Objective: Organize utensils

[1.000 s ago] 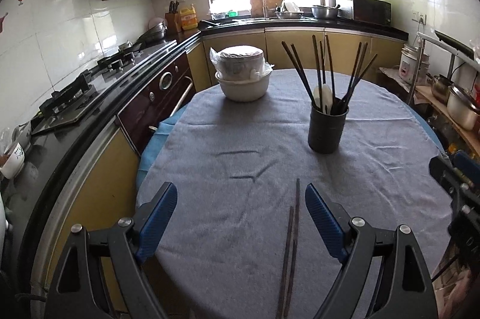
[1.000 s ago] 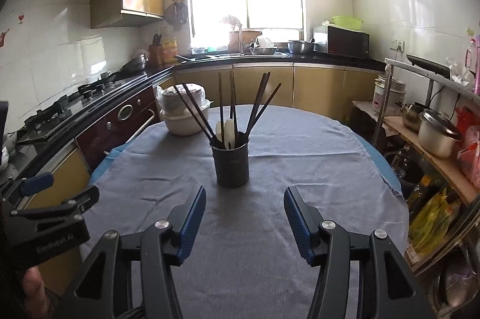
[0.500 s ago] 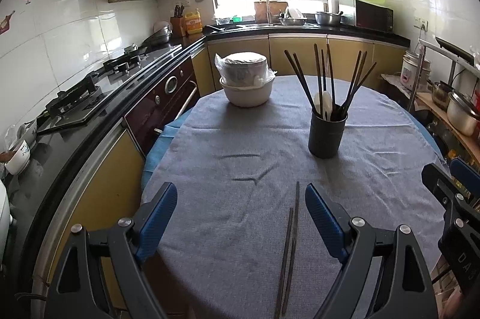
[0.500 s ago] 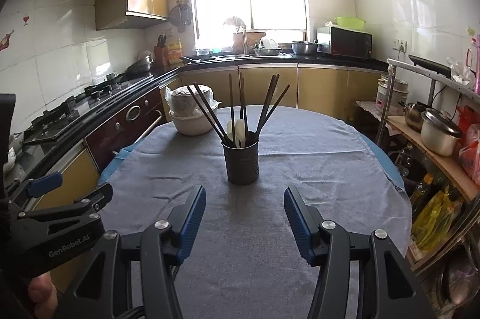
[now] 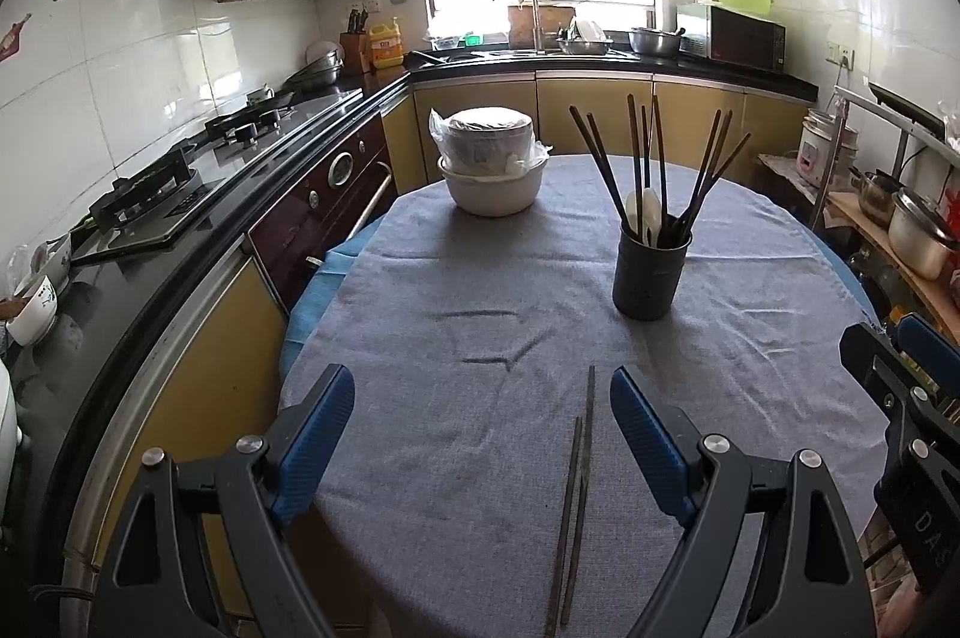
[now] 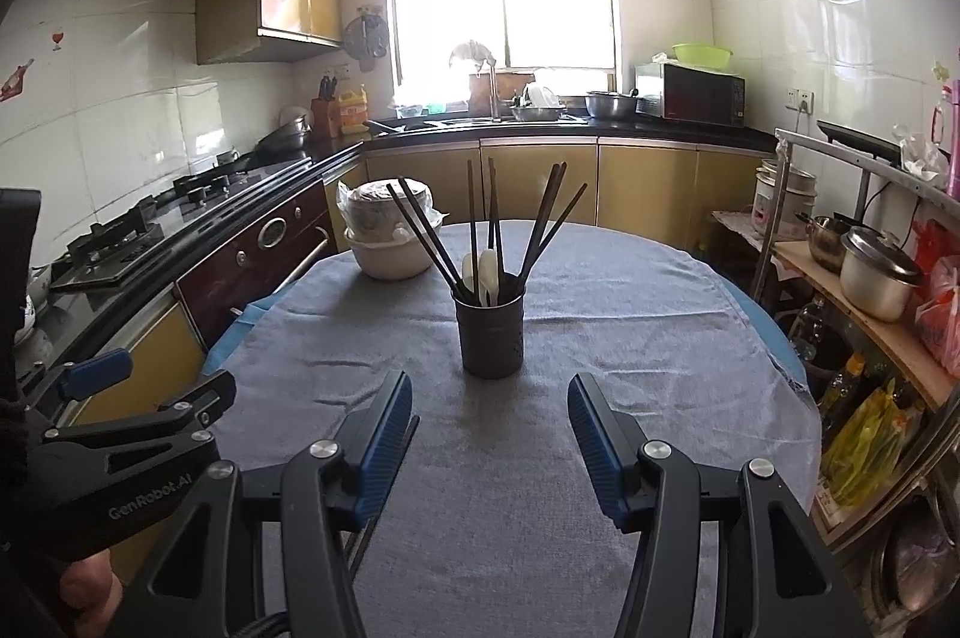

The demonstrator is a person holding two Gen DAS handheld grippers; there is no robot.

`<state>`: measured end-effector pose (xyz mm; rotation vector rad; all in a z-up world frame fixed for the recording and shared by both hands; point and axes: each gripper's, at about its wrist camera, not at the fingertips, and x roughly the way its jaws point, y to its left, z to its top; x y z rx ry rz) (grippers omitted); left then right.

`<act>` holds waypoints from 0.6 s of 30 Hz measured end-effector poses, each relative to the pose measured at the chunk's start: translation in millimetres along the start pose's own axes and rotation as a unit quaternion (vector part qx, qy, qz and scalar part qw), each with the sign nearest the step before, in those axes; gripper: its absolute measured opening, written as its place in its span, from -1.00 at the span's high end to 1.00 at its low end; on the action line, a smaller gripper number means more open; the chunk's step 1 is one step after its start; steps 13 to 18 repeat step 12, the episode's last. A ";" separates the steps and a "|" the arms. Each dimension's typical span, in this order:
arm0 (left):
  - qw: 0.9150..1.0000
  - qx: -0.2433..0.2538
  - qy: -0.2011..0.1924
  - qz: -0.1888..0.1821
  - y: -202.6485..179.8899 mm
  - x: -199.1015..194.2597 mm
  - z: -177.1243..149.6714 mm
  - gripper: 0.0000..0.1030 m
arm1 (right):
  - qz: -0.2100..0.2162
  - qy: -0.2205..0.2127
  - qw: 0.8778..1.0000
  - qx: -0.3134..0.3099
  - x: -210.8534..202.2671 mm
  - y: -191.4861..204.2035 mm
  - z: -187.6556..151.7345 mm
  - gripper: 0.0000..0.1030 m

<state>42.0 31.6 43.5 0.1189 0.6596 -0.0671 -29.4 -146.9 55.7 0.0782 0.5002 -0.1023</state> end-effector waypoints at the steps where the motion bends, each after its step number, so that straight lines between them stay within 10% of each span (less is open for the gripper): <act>1: 1.000 0.000 0.000 -0.001 -0.1 -0.2 0.5 -0.70 | -0.001 -0.002 1.000 0.000 -0.8 -0.4 0.5 -0.13; 18: 1.000 0.000 -0.003 -0.020 -0.6 12.3 8.1 -0.70 | -0.008 0.002 1.000 0.003 7.3 -3.1 3.7 -0.13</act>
